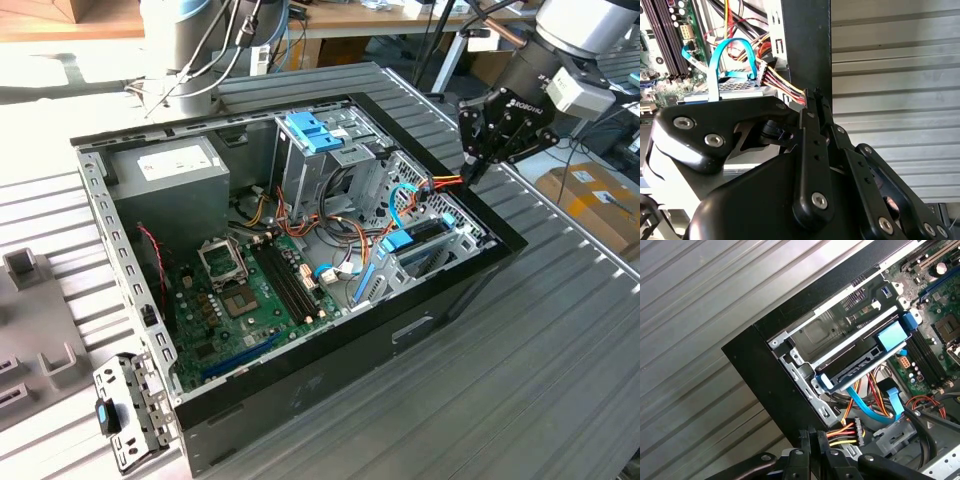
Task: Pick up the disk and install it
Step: 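Insert the first disk wire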
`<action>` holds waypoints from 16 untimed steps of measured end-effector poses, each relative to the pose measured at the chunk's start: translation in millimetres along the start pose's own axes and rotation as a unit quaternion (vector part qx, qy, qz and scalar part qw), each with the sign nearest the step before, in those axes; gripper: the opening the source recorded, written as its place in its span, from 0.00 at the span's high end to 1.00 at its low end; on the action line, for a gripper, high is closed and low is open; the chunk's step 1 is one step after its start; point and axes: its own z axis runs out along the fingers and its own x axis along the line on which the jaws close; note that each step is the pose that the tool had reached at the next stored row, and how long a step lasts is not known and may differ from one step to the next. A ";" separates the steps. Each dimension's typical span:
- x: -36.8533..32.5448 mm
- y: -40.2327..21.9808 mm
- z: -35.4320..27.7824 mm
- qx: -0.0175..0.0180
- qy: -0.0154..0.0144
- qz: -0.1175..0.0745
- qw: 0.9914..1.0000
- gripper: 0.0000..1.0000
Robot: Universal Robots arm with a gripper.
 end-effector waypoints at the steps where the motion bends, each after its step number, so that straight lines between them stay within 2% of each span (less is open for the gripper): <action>1: 0.0 0.0 0.0 0.000 0.000 0.000 1.000 0.83; 7: -0.3 -0.1 0.0 0.000 0.000 0.000 1.000 0.83; 16: -15.5 11.9 3.4 0.000 0.000 0.000 1.000 0.83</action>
